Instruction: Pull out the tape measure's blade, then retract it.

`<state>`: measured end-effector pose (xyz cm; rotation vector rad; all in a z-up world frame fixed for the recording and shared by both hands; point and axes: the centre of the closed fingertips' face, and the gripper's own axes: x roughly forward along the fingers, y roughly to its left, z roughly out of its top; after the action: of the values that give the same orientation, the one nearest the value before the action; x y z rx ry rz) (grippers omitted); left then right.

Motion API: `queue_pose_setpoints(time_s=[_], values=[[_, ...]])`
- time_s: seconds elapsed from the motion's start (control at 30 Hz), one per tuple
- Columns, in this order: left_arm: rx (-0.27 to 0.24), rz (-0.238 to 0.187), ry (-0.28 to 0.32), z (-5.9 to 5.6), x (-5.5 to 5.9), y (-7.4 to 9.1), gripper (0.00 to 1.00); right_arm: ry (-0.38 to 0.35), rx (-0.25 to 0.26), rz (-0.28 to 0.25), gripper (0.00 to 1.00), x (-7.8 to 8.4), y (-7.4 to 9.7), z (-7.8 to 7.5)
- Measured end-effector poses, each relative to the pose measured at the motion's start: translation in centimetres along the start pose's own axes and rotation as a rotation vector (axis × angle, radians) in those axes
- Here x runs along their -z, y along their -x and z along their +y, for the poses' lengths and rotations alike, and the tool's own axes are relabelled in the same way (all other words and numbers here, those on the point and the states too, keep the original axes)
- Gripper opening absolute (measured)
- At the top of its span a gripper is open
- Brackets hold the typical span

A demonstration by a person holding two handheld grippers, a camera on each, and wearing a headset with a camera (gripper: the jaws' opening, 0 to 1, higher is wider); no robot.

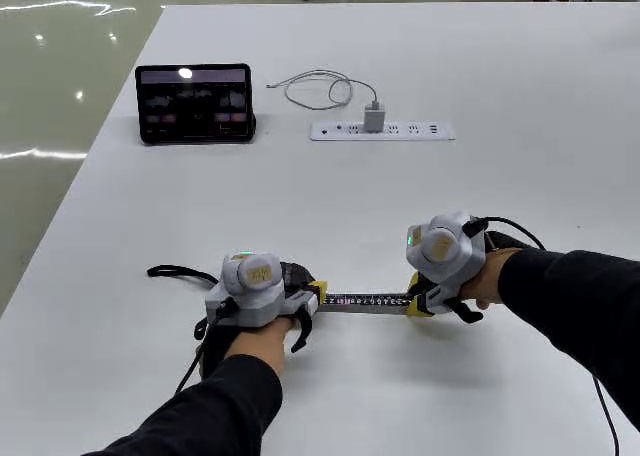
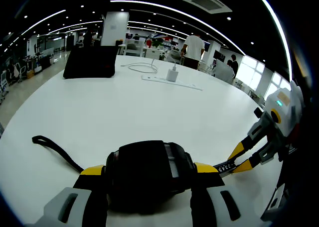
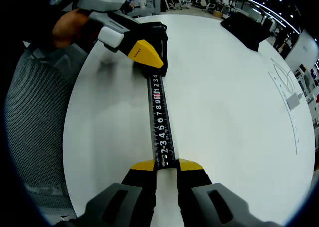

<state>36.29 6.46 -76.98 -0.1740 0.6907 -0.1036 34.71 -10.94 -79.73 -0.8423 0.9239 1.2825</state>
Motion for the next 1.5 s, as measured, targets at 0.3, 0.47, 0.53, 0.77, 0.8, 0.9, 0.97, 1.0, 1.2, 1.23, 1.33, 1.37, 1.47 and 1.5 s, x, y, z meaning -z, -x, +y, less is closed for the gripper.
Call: queue_pose_setpoints(time_s=[0.3, 0.47, 0.53, 0.77, 0.8, 0.9, 0.97, 1.0, 1.2, 1.23, 1.33, 1.37, 1.47, 1.5], values=[[0.0, 0.007, 0.003, 0.0, 0.0, 0.0, 0.63, -0.01, 0.005, -0.027, 0.11, -0.8, -0.4, 0.1], [0.001, 0.01, 0.004, 0.1, 0.1, 0.0, 0.63, -0.009, 0.003, -0.032, 0.11, -1.2, -0.4, 0.2], [0.002, 0.013, 0.004, 0.1, 0.1, 0.0, 0.63, -0.011, 0.003, -0.034, 0.11, -1.3, -0.4, 0.2], [0.003, 0.014, 0.005, 0.1, 0.1, 0.0, 0.63, -0.028, 0.001, -0.052, 0.11, -1.8, -0.6, 0.2], [0.003, 0.014, 0.006, 0.1, 0.1, 0.0, 0.63, -0.027, 0.003, -0.054, 0.11, -1.9, -0.6, 0.3], [0.005, 0.017, 0.008, 0.0, 0.1, 0.0, 0.63, -0.022, 0.003, -0.054, 0.11, -2.2, -0.7, 0.4], [0.006, 0.02, 0.011, 0.0, 0.1, 0.0, 0.63, -0.026, 0.004, -0.056, 0.11, -2.3, -0.7, 0.4], [0.007, 0.022, 0.013, 0.0, 0.1, 0.0, 0.63, -0.028, 0.004, -0.057, 0.11, -2.4, -0.7, 0.4], [0.011, 0.029, 0.018, 0.1, 0.1, -0.1, 0.63, -0.025, 0.005, -0.064, 0.11, -2.8, -0.9, 0.5], [0.011, 0.03, 0.018, 0.1, 0.1, -0.1, 0.63, -0.022, 0.004, -0.065, 0.11, -2.9, -0.9, 0.5], [0.012, 0.031, 0.019, 0.1, 0.1, -0.1, 0.63, -0.016, 0.003, -0.065, 0.11, -3.0, -1.0, 0.4], [0.012, 0.031, 0.02, 0.1, 0.1, -0.1, 0.63, -0.016, 0.003, -0.066, 0.11, -3.1, -1.0, 0.5], [0.014, 0.033, 0.02, 0.0, 0.1, -0.1, 0.63, -0.014, 0.002, -0.067, 0.11, -3.3, -1.1, 0.5], [0.014, 0.033, 0.02, 0.0, 0.1, -0.1, 0.63, -0.014, 0.003, -0.068, 0.11, -3.4, -1.1, 0.5]])
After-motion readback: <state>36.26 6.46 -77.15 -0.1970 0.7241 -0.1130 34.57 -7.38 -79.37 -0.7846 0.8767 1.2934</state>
